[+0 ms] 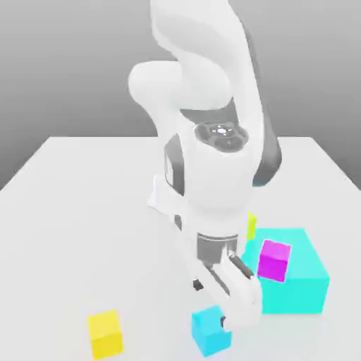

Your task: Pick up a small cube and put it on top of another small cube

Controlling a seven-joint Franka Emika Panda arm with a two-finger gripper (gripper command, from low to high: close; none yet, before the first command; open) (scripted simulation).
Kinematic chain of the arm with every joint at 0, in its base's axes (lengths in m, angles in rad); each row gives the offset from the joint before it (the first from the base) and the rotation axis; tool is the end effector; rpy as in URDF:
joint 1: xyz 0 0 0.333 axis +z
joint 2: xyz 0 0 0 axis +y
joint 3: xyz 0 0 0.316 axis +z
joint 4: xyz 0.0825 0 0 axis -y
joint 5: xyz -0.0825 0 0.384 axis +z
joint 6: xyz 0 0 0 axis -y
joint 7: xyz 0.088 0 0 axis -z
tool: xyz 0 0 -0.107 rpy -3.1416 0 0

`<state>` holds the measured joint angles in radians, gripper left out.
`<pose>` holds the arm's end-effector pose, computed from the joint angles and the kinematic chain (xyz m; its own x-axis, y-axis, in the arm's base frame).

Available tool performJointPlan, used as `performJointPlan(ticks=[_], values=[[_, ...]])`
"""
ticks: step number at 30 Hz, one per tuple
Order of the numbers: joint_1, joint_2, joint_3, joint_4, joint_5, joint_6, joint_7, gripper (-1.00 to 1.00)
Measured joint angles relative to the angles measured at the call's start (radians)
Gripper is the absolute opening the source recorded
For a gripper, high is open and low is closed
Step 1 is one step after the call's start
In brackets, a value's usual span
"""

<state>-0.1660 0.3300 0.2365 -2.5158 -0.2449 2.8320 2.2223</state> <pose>0.4556 0.0523 0.1587 -0.3522 -0.9359 -0.0033 -0.9359 0.3522 -0.0023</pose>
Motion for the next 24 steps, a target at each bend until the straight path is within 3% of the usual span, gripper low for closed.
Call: performJointPlan(ticks=[1, 2, 9, 16, 24], values=[[0.021, 0.037, -0.025, 0.007, -0.02, 0.028, 0.017, 0.0], [0.038, 0.065, -0.046, 0.013, -0.038, 0.051, 0.03, -1.0], [0.038, 0.069, -0.047, 0.014, -0.042, 0.055, 0.033, -1.0], [-0.021, -0.159, 0.056, -0.047, 0.09, -0.112, -0.089, -1.0], [0.054, -0.437, 0.09, -0.168, 0.185, -0.272, -0.282, -1.0]])
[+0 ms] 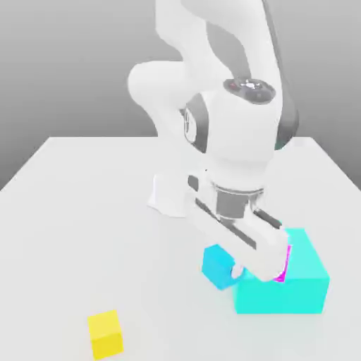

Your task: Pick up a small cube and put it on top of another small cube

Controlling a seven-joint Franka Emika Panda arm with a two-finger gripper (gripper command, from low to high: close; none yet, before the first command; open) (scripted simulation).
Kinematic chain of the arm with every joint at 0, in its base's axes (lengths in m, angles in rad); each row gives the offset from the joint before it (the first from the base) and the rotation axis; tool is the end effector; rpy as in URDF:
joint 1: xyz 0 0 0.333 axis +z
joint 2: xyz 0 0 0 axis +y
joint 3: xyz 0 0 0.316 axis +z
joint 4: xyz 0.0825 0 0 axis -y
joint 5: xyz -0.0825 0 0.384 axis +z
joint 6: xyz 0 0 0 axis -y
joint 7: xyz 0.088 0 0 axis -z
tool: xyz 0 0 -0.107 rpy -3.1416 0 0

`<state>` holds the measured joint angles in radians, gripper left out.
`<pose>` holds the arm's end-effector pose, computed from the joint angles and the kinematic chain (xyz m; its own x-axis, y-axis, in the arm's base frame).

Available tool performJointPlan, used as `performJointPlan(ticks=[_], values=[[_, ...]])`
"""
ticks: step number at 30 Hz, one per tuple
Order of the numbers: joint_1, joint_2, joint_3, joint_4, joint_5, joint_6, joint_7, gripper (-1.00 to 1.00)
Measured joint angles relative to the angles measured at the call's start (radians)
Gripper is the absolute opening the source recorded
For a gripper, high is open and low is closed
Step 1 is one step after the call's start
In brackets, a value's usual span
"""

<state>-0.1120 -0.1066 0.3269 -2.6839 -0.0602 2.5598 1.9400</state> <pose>0.4002 0.0852 0.2648 -0.1053 -0.9919 0.0708 -0.9944 0.1055 0.0001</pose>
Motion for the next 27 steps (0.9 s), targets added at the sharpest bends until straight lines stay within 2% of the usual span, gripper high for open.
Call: performJointPlan(ticks=[17, 23, 24, 27], values=[[0.32, -0.581, -0.095, -0.269, 0.245, -0.291, -0.44, -1.0], [0.335, -0.443, -0.074, -0.338, 0.278, -0.083, -0.465, -1.0], [0.335, -0.418, -0.07, -0.347, 0.282, -0.049, -0.466, 1.0], [0.335, -0.418, -0.07, -0.347, 0.282, -0.049, -0.466, 1.0]])
